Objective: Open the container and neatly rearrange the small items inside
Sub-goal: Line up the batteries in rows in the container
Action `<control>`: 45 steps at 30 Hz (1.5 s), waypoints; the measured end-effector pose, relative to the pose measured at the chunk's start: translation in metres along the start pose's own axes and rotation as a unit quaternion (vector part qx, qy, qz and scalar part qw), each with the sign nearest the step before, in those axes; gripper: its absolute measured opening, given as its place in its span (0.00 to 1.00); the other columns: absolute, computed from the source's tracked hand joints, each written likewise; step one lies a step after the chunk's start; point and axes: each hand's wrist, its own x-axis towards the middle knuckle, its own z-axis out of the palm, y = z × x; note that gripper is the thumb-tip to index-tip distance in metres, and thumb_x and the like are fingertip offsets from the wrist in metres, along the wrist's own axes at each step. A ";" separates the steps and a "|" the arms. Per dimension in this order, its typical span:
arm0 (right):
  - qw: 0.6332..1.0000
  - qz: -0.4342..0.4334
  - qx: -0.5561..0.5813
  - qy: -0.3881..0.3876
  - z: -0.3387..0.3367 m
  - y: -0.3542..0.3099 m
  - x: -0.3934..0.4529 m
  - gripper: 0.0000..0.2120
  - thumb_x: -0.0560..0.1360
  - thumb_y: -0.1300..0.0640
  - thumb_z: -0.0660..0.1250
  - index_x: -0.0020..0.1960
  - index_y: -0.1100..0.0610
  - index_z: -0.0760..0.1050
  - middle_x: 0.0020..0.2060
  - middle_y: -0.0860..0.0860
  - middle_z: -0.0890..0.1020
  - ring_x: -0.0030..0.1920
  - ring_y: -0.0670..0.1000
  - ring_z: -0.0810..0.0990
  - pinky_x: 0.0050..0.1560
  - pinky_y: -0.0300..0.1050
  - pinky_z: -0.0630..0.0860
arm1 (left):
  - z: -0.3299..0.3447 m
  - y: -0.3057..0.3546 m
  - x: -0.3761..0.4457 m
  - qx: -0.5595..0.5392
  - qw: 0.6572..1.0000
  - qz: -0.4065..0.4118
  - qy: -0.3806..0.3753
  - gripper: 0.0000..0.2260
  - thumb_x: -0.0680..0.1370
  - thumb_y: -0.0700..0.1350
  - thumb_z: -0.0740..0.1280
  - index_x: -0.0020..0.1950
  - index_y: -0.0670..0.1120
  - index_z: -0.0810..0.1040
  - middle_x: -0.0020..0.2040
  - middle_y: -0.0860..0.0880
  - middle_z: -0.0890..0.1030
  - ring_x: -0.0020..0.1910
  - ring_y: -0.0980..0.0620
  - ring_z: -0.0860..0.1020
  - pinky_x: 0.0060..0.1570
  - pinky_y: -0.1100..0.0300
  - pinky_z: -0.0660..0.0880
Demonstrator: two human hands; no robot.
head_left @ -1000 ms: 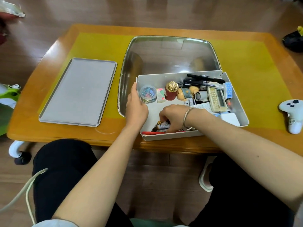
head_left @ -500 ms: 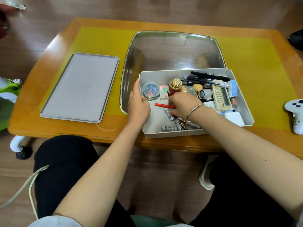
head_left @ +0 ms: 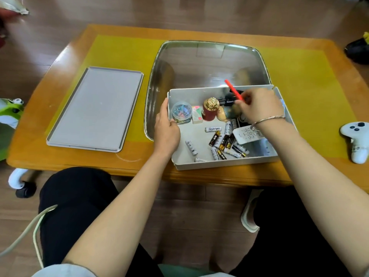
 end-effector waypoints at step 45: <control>0.987 -0.091 0.113 -0.076 0.008 -0.023 -0.036 0.09 0.70 0.50 0.72 0.45 0.49 0.72 0.36 0.46 0.79 0.42 0.51 0.78 0.45 0.46 0.74 | -0.021 -0.014 -0.013 0.152 0.986 0.057 -0.030 0.21 0.83 0.50 0.55 0.76 0.52 0.58 0.58 0.52 0.80 0.40 0.64 0.76 0.34 0.70 0.73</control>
